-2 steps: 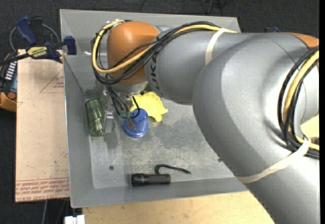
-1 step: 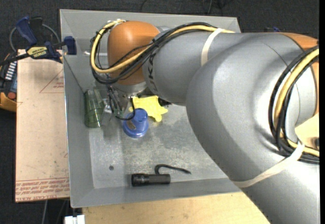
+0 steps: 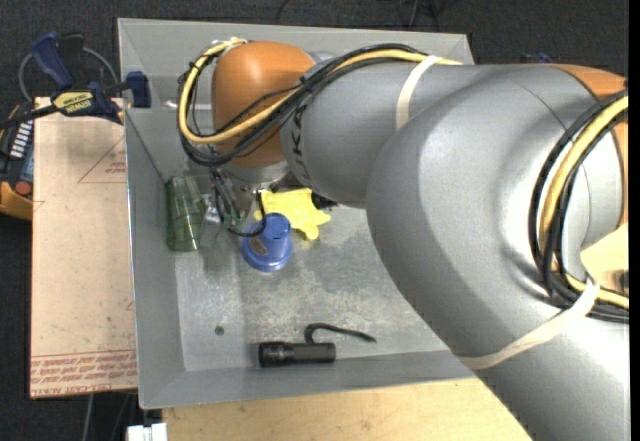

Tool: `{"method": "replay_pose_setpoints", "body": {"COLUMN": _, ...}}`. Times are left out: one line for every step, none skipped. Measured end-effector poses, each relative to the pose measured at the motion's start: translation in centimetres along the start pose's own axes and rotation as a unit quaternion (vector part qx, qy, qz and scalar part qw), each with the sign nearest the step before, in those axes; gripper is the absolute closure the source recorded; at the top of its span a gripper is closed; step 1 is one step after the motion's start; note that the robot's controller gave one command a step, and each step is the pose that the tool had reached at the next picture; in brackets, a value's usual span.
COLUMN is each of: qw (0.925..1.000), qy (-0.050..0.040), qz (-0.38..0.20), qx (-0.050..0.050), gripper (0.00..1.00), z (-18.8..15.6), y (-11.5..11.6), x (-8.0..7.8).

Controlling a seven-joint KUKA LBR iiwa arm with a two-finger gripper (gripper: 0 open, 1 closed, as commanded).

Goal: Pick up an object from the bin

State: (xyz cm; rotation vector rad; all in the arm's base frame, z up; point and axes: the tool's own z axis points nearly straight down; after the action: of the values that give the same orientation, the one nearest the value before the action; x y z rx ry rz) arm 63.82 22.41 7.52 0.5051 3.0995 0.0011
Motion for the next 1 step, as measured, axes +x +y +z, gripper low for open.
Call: {"method": "replay_pose_setpoints", "body": {"qw": 1.0000, "qy": 0.0007, "qz": 0.000, "qx": 0.000, "gripper": 1.00, "z": -0.20, "y": -0.05, "x": 0.07}}
